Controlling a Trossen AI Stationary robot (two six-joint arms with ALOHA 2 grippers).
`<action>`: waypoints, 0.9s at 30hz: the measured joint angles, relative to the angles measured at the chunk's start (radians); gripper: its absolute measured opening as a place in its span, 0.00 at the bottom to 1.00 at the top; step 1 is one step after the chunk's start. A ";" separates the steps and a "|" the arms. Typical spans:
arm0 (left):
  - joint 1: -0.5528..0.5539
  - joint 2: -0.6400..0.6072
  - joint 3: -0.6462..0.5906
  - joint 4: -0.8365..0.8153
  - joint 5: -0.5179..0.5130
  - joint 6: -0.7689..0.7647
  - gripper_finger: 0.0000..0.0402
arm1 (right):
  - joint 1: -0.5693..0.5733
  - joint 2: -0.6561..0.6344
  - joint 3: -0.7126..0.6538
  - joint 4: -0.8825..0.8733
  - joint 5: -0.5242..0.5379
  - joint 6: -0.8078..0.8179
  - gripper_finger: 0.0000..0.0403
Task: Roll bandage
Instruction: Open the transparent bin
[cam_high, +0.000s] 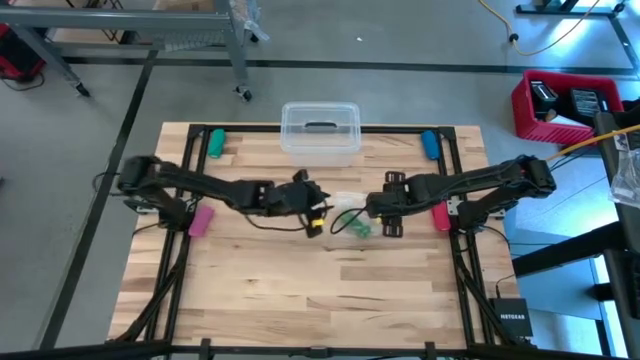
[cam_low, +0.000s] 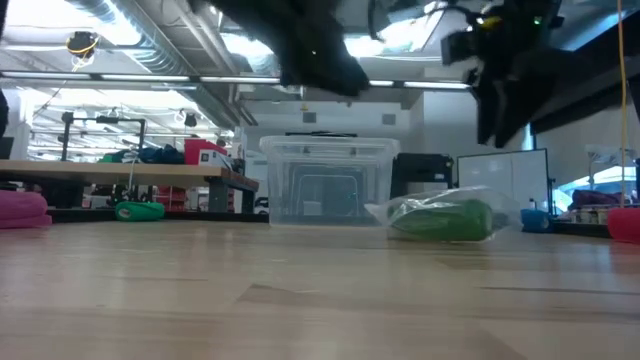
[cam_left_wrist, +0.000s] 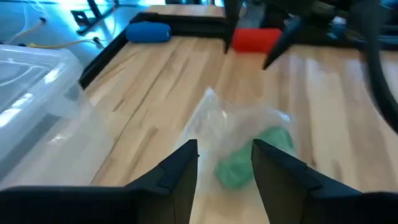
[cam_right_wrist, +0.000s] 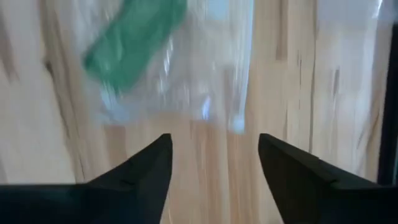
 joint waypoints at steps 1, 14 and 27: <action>-0.009 -0.027 0.000 -0.045 -0.002 0.002 0.36 | 0.000 -0.008 0.000 0.028 0.002 -0.007 0.60; 0.018 -0.291 -0.258 -0.171 -0.092 -0.036 0.32 | -0.045 -0.043 0.001 0.553 0.004 -0.215 0.59; 0.175 -0.354 -0.505 0.197 -0.004 -0.016 0.32 | -0.425 0.005 0.013 0.899 -0.164 -0.427 0.59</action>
